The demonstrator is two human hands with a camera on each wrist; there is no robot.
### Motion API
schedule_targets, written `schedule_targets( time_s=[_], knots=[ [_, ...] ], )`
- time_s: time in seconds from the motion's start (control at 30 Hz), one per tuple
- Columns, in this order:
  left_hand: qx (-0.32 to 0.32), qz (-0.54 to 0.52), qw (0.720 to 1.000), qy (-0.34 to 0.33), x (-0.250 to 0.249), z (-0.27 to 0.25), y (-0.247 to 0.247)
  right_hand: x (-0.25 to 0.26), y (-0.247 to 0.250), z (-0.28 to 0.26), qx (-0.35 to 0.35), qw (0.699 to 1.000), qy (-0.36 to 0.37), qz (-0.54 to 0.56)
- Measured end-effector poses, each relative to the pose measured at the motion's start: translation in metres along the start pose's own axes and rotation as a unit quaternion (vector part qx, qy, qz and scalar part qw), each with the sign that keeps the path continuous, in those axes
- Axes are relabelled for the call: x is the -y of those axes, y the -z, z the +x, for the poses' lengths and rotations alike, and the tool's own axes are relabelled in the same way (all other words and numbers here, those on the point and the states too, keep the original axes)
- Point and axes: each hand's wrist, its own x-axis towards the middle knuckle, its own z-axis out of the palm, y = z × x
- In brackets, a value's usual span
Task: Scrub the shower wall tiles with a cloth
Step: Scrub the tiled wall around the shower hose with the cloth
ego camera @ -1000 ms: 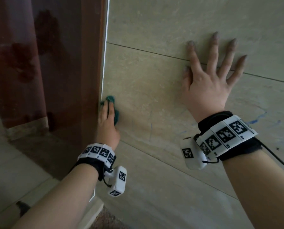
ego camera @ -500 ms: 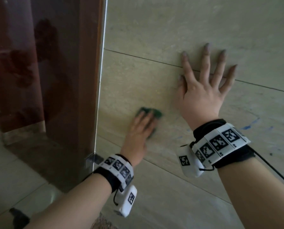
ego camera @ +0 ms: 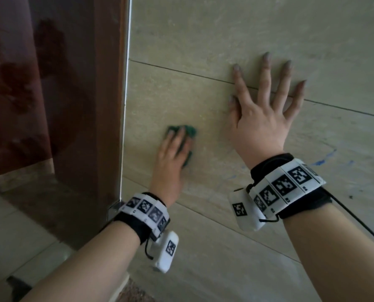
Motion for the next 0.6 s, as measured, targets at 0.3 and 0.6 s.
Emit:
schedule_targets(
  time_s=[0.3, 0.6],
  knots=[
    [0.038, 0.048, 0.992, -0.106, 0.053, 0.006, 0.017, 0.007, -0.004, -0.009, 0.0, 1.0, -0.005, 0.015],
    [-0.03, -0.059, 0.964, 0.256, 0.033, -0.031, -0.007, 0.019, -0.008, -0.031, 0.06, 0.997, 0.045, 0.005]
  ],
)
